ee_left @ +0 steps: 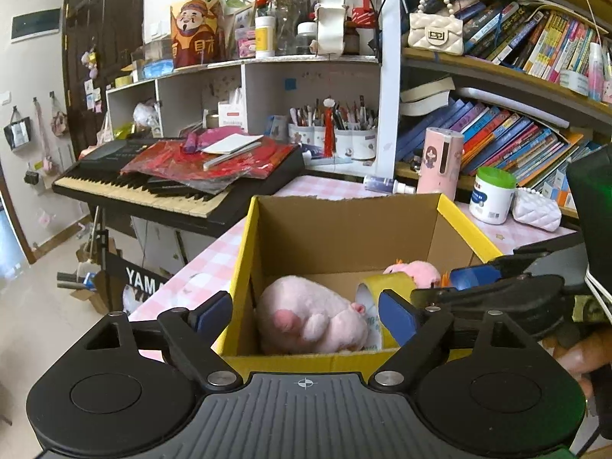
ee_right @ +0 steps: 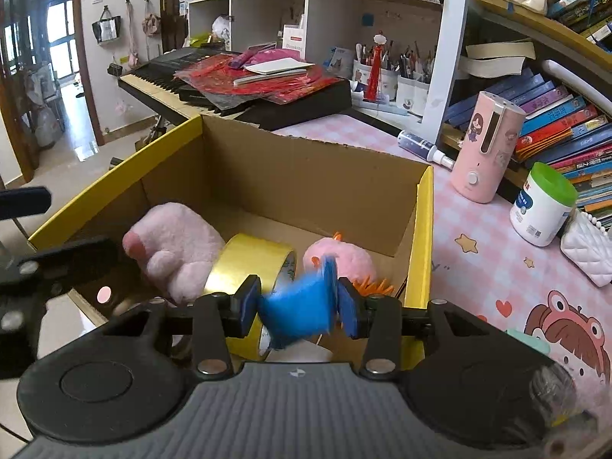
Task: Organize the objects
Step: 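Lower the truck with the left tool while the right tool lowers the block into the box, then open both tools and withdraw them from the box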
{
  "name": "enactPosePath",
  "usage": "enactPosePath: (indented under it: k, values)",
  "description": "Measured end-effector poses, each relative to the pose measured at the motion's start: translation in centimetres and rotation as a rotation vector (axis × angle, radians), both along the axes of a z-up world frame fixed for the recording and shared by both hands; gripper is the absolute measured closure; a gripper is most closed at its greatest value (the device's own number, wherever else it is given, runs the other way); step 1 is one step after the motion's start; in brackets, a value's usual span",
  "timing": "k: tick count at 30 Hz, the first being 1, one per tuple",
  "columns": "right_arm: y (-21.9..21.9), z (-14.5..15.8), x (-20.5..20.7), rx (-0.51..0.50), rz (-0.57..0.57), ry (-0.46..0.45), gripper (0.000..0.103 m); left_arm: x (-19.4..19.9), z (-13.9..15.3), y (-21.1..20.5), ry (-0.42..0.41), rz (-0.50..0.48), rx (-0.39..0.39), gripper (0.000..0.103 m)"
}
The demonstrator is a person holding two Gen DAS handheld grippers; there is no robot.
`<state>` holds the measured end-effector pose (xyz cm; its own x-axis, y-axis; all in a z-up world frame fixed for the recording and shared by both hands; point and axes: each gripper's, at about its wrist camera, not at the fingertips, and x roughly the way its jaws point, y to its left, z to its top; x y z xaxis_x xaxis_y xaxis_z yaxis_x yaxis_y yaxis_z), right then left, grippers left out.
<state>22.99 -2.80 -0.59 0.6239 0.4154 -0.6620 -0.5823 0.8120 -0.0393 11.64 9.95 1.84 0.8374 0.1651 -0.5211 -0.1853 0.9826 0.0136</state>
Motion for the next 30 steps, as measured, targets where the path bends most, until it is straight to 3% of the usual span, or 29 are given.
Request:
enactPosePath:
  k: [2,5,7,10,18,30]
  values:
    - [0.1,0.0,-0.1,-0.009,-0.006,0.005,0.054,-0.4,0.0,0.2,0.0,0.007,-0.007,0.016]
    - [0.0,0.1,-0.5,-0.002,-0.035,0.003,0.052,-1.1,0.2,0.6,-0.004,0.023,-0.021,0.014]
    - [-0.3,0.3,-0.9,0.014,-0.056,0.004,0.041,-1.6,0.3,0.9,-0.01,0.031,-0.027,0.012]
    - [-0.6,0.9,-2.1,0.03,-0.073,-0.037,0.033,-2.3,0.6,1.1,-0.022,0.053,-0.027,0.007]
    - [-1.6,2.8,-6.6,0.065,-0.135,-0.129,0.019,-4.7,1.1,1.7,-0.039,0.099,-0.028,0.007]
    - [-1.0,2.8,-13.1,0.038,-0.186,-0.152,0.014,-9.2,0.7,2.1,-0.017,0.049,-0.044,0.004]
